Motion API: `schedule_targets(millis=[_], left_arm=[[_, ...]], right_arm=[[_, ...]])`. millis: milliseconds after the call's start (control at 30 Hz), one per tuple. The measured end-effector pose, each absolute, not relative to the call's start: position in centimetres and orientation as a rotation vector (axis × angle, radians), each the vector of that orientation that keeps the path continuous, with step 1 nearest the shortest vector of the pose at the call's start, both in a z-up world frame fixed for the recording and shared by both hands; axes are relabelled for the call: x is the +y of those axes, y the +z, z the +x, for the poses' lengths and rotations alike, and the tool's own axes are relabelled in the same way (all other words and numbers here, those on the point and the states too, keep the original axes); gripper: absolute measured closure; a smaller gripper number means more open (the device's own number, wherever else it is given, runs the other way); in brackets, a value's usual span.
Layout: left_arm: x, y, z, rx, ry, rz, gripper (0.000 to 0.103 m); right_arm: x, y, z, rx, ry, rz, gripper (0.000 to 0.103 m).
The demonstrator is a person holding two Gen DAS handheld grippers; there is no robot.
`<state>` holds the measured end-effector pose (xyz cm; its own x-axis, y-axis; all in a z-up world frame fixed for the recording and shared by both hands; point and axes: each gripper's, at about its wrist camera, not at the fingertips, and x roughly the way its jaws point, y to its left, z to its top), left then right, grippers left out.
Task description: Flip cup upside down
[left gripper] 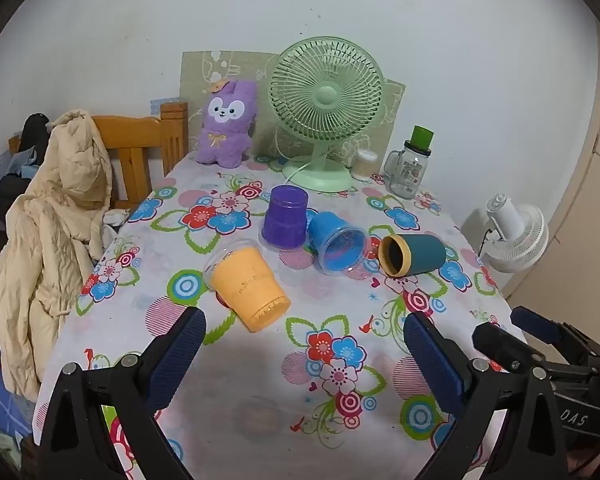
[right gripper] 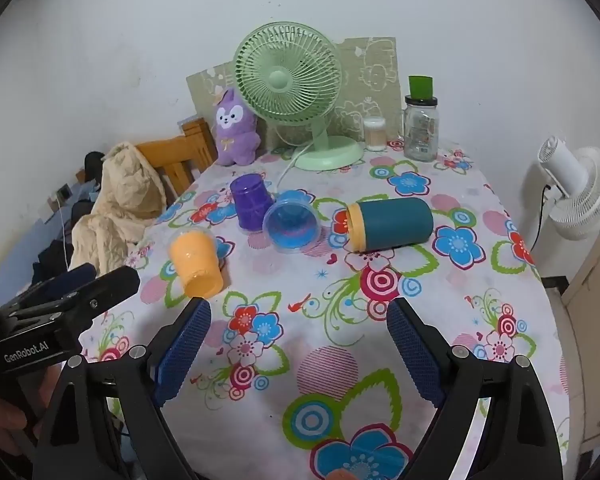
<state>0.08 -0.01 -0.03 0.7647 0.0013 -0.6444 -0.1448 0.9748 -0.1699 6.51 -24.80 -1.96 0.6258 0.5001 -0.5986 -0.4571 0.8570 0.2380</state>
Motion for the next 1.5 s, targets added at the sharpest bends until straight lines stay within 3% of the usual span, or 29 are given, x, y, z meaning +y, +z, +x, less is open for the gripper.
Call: schedule_targets(millis=[1500], left_arm=[[-0.3,-0.4,-0.5,0.684,0.077,-0.224,0.002]], right_arm=[[-23.7,-1.9,6.1,0.714,0.536,-0.008,0.012]])
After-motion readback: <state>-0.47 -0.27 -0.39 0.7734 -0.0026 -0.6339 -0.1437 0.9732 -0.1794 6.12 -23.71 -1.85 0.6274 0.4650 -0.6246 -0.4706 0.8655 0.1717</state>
